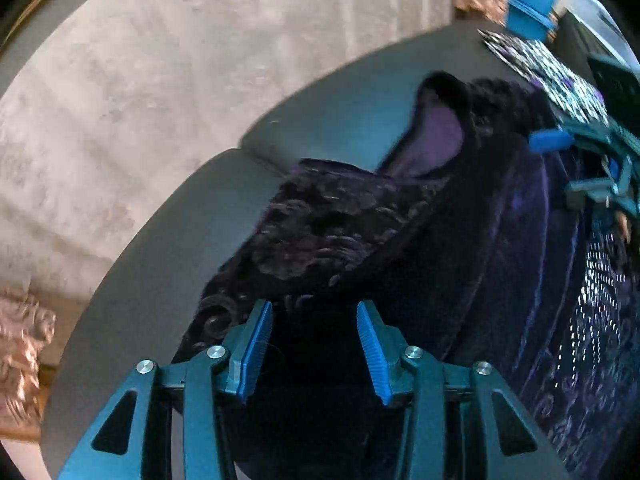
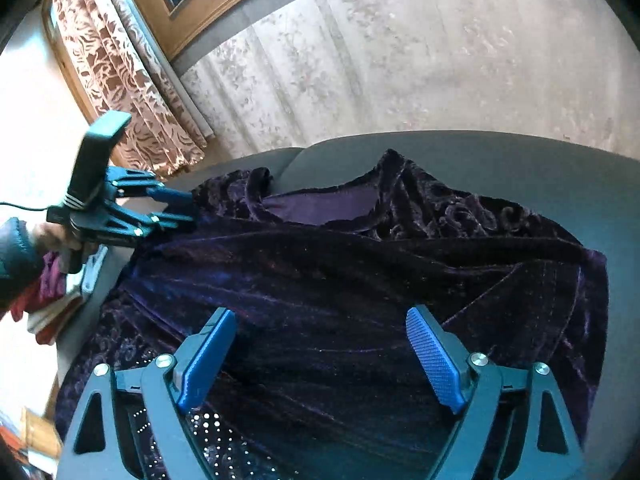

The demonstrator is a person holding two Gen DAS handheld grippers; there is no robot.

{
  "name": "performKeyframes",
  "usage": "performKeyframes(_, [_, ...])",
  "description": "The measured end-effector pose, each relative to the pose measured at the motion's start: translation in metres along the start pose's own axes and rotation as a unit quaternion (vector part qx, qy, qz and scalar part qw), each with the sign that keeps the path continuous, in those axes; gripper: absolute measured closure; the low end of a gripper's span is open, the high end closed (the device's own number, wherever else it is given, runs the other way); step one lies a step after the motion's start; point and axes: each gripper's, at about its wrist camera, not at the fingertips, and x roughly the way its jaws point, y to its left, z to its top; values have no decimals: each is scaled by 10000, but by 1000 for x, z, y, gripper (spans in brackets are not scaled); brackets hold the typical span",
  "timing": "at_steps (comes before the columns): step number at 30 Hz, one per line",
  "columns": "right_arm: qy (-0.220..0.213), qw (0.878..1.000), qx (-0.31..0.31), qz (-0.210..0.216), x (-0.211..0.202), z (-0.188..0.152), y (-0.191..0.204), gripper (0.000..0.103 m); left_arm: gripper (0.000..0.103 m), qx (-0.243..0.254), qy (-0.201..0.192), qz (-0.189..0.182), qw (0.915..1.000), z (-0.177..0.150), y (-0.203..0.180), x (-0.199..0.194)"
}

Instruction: Fold clothes

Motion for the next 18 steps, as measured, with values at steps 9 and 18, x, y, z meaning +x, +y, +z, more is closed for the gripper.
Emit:
performKeyframes(9, [-30, 9999, -56, -117, 0, 0, 5, 14, 102, -717, -531, 428, 9951, 0, 1, -15])
performKeyframes(18, [-67, 9997, 23, -230, -1, 0, 5, 12, 97, -2535, -1093, 607, 9592, -31, 43, 2])
